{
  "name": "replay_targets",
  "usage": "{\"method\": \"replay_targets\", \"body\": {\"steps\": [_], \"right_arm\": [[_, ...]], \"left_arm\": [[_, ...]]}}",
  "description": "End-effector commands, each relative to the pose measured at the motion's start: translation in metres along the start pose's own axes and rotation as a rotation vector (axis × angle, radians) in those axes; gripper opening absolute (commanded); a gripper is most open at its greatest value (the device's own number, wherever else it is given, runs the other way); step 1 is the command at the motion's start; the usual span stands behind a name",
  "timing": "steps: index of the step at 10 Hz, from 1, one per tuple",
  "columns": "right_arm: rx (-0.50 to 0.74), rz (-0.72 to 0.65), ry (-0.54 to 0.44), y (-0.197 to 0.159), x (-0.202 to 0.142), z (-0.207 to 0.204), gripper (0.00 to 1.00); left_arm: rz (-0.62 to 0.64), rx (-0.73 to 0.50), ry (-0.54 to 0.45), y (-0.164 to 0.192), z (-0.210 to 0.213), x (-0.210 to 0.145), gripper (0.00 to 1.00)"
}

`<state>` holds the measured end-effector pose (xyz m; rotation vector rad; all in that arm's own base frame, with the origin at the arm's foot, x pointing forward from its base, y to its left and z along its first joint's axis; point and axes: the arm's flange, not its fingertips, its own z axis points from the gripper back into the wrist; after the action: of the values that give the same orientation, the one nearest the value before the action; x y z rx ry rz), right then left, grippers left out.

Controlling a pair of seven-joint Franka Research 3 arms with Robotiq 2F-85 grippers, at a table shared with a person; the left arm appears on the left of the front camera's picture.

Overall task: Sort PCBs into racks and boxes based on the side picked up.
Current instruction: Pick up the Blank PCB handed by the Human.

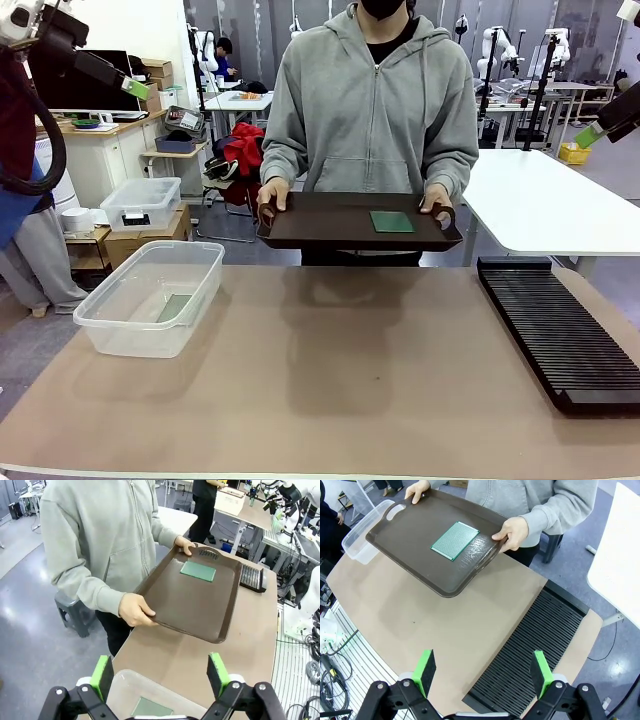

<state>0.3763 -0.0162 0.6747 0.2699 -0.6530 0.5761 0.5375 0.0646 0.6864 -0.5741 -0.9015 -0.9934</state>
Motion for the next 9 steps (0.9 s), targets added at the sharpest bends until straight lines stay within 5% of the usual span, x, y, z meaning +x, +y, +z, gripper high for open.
{"method": "replay_targets", "body": {"steps": [1, 3, 5, 6, 9], "right_arm": [[0.001, -0.001, 0.001, 0.0, -0.001, -0.001, 1.0], [0.001, -0.001, 0.001, 0.0, -0.001, -0.001, 1.0], [0.001, -0.001, 0.001, 0.0, -0.001, -0.001, 1.0], [0.001, -0.001, 0.001, 0.0, -0.001, -0.001, 1.0], [0.001, -0.001, 0.001, 0.0, -0.001, -0.001, 1.0]], "left_arm": [[-0.044, 0.007, -0.003, -0.006, -0.005, -0.004, 1.0], [-0.048, 0.0, 0.026, -0.004, -0.008, 0.001, 1.0], [0.092, -0.012, 0.066, 0.004, -0.012, -0.009, 1.0], [-0.017, -0.009, 0.019, -0.001, -0.006, 0.001, 1.0], [0.013, -0.008, 0.036, 0.003, -0.008, -0.003, 1.0]]}}
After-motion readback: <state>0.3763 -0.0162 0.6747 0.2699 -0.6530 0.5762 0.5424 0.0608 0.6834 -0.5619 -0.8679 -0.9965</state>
